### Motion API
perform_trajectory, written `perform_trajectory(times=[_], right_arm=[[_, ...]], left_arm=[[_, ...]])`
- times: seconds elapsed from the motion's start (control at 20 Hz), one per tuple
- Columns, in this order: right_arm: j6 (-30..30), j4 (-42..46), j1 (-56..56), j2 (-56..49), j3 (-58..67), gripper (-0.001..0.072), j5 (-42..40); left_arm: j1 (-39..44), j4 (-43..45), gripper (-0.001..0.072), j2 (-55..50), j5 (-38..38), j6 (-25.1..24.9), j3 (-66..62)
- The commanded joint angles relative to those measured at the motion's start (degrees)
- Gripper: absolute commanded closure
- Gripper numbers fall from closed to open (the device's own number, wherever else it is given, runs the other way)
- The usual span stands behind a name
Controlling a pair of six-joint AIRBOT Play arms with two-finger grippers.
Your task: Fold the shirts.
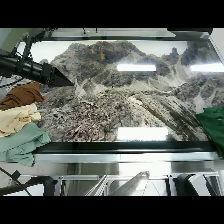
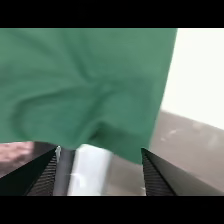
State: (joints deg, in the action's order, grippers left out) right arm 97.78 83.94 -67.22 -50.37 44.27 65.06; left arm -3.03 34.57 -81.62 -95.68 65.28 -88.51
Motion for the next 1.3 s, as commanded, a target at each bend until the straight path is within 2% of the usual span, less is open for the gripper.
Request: perform_trajectory(times=[0.0,0.05,0.1,0.2,0.35,0.55,0.7,0.75,0.9,1.25], right_arm=[[-5.4,-17.97,1.01,1.49,6.49,0.05,0.94],[-8.68,-26.4,2.23,1.49,8.44,0.0678,0.72],[-10.71,-33.53,4.44,1.51,10.43,0.0689,0.81],[-12.09,-39.23,11.13,1.9,13.42,0.069,1.95],[-11.21,-39.34,26.29,5.4,13.62,0.0691,5.57],[-9.66,-38.47,48.92,12.83,7.13,0.0691,6.88],[-5.68,-33.64,63.12,19.91,-2.21,0.0691,4.48],[-5.4,-31.85,65.64,21.05,-3.98,0.0691,3.54],[-5.64,-31.71,68.04,20.85,-4.76,0.069,3.91],[-4.79,-33.64,68.02,20.65,-4.76,0.069,5.9]], left_arm=[[0.0,-0.17,0.0693,0.02,1.38,-0.31,-5.44],[-0.02,-0.13,0.0694,0.02,1.4,-0.09,-8.24],[-0.02,-0.07,0.0694,0.04,1.4,0.92,-11.21],[-0.02,-0.09,0.0694,0.04,1.6,3.04,-16.09],[0.5,-0.07,0.0695,2.29,1.92,5.29,-15.72],[4.5,4.39,0.0694,15.91,5.88,4.68,6.05],[8.28,6.47,0.0693,31.65,13.92,7.52,29.29],[8.92,6.51,0.0692,36.24,16.22,8.63,35.45],[7.67,6.29,0.0692,43.71,16.06,10.84,44.26],[-0.31,5.84,0.0693,51.43,17.73,12.39,48.06]])
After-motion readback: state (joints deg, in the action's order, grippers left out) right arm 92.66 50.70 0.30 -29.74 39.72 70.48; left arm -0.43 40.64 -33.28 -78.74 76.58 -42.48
